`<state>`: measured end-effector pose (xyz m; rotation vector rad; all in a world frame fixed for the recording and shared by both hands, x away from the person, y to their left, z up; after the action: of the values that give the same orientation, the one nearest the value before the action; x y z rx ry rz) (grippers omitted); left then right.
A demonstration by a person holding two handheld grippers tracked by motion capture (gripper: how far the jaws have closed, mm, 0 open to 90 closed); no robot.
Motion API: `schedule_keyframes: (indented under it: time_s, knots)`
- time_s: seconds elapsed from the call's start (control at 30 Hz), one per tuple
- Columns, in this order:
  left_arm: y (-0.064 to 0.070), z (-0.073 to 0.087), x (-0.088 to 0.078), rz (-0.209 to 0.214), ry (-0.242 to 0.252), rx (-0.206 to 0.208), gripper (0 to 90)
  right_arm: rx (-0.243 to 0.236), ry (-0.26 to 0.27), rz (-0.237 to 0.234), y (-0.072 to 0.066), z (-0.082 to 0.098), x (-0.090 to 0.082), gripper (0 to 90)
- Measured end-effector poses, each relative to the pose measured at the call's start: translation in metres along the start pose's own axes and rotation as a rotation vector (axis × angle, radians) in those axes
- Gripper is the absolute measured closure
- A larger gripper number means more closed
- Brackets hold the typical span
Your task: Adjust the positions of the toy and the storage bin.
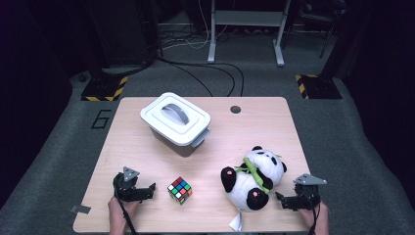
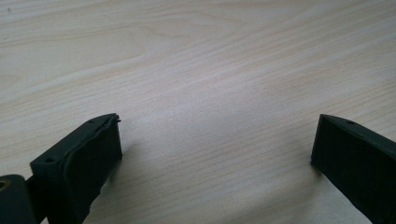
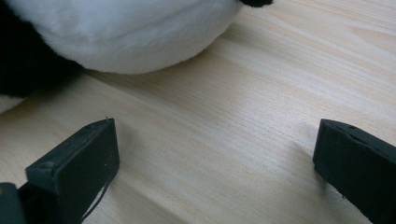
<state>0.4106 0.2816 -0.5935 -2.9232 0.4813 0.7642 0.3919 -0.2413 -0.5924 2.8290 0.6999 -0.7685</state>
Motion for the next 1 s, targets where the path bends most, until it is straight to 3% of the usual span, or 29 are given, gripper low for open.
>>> schedule_keyframes:
  time_s: [0.1, 0.5, 0.77, 1.0]
  knots:
    - [0.0, 0.0, -0.001, -0.016, 0.008, 0.013, 1.6, 0.0, 0.0, 0.0, 0.0, 0.0, 0.0, 0.0]
    - [0.003, 0.0, -0.002, 0.044, 0.003, 0.012, 1.7, 0.003, 0.0, 0.003, 0.0, 0.0, 0.001, 0.0]
    - [0.014, -0.008, -0.015, 0.082, 0.032, 0.005, 0.0, 0.001, 0.001, 0.001, -0.001, 0.0, 0.0, 0.0]
    - [0.026, -0.017, -0.024, 0.121, 0.033, 0.024, 0.0, -0.002, 0.002, -0.003, -0.001, -0.001, 0.001, 0.0]
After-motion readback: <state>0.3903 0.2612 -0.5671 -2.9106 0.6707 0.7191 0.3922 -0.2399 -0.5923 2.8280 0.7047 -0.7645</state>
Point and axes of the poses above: each handheld gripper's, and its own axes: x roughly forward along the jaws, z roughly out of its underside, y roughly to its right, the point moved 9 cm from there along x, roughly forward along the jaws, and after that the axes turned 14 degrees about y, right-handed, at the moved point
